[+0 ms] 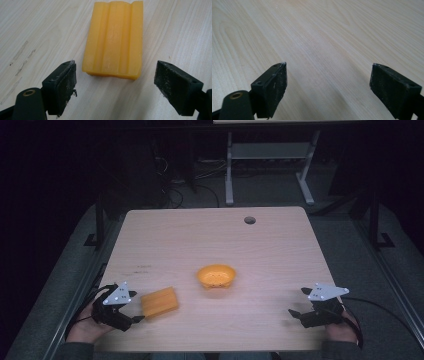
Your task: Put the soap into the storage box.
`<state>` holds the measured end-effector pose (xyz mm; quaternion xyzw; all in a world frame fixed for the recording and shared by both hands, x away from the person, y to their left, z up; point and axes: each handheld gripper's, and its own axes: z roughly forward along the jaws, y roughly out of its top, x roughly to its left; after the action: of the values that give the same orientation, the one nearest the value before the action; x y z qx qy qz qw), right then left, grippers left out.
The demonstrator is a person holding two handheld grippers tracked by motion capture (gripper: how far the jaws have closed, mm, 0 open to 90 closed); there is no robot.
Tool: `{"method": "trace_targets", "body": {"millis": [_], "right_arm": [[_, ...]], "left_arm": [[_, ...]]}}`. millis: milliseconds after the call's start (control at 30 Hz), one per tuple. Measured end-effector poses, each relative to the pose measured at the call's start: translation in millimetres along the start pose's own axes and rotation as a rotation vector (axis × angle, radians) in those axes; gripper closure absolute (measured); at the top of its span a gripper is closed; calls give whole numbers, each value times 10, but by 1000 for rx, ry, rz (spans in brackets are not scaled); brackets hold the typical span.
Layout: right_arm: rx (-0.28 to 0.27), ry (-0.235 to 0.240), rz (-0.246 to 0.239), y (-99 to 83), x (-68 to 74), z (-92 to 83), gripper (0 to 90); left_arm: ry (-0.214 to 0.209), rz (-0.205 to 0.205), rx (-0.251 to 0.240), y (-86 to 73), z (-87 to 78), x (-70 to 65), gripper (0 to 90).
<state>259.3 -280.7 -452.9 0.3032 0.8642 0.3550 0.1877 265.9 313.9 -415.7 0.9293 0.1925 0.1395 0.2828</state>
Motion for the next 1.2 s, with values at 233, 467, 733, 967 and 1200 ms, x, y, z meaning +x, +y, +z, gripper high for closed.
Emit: {"method": "trace_targets", "body": {"millis": [233, 467, 733, 967, 1200], "right_arm": [[-3, 0, 4, -6, -2, -2, 140], [-5, -1, 5, -8, -4, -11, 140], [-10, -1, 2, -9, -5, -20, 140], [-14, 6, 1, -4, -1, -18, 139], [-10, 10, -6, 9, 17, -13, 140]], "left_arm": [[-12, 9, 22, 39, 36, 9, 172], [-19, 20, 37, 102, 59, 24, 172], [-36, 44, 72, 220, 97, 48, 172], [-52, 69, 98, 352, 148, 61, 171], [-73, 90, 140, 487, 269, 87, 172]]}}
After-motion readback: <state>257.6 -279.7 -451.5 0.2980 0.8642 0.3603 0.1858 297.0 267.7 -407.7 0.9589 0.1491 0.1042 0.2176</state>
